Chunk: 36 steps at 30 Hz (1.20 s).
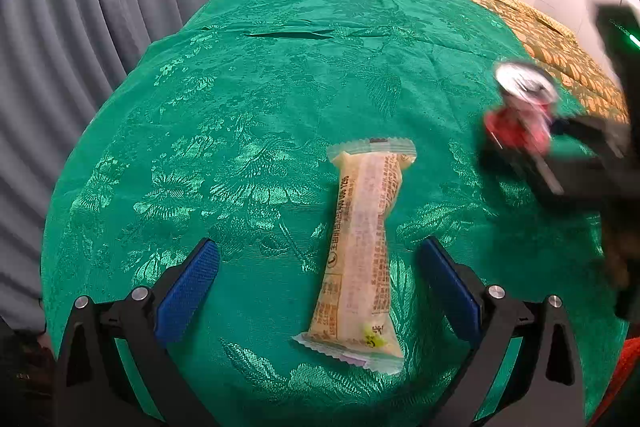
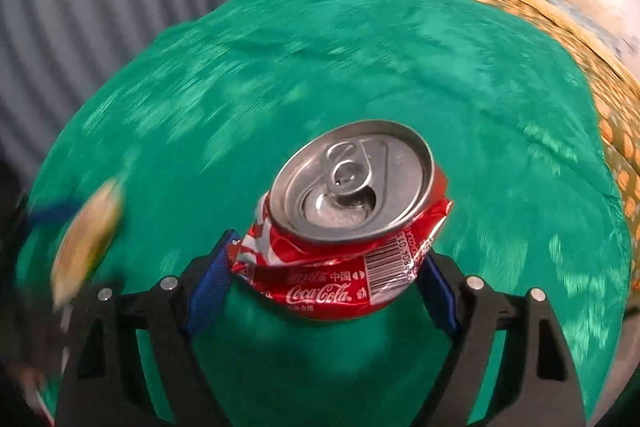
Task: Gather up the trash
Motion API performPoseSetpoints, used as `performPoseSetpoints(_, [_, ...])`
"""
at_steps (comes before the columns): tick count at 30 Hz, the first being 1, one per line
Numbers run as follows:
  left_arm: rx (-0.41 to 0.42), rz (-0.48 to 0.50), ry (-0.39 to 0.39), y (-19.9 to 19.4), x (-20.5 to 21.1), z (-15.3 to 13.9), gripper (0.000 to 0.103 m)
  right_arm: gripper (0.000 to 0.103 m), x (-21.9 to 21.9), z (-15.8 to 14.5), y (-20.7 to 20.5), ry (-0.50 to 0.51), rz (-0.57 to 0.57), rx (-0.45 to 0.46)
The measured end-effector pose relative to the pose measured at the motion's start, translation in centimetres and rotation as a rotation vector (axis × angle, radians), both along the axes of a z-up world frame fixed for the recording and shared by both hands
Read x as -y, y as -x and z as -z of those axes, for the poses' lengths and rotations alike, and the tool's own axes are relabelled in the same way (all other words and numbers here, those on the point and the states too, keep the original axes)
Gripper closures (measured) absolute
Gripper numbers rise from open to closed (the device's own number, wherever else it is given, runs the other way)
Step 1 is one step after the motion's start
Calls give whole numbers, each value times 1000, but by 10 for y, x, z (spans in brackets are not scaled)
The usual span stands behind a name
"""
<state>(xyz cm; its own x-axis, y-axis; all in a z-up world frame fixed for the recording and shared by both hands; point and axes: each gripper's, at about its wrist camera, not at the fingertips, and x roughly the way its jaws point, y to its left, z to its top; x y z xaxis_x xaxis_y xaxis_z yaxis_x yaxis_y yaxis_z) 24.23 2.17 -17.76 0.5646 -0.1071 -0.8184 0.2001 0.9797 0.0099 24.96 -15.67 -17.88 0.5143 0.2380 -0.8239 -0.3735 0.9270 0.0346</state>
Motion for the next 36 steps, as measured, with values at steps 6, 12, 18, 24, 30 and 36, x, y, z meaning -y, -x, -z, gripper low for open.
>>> performPoseSetpoints(6, [0,0,0,0,0,0,5,22,3,2,76,5,-170,-35])
performPoseSetpoints(12, [0,0,0,0,0,0,5,15,33,6,107,8,-84,-2])
performPoseSetpoints(18, [0,-1,1,0,0,0,5,13,55,9,132,-42,36,24])
performPoseSetpoints(24, [0,2,3,0,0,0,5,12,51,9,148,-44,98,30])
performPoseSetpoints(30, [-9,100,80,5,-11,-3,5,12,40,-1,141,-21,124,21])
performPoseSetpoints(36, [-31,213,80,13,-17,-5,5,12,30,-2,115,-19,175,-54])
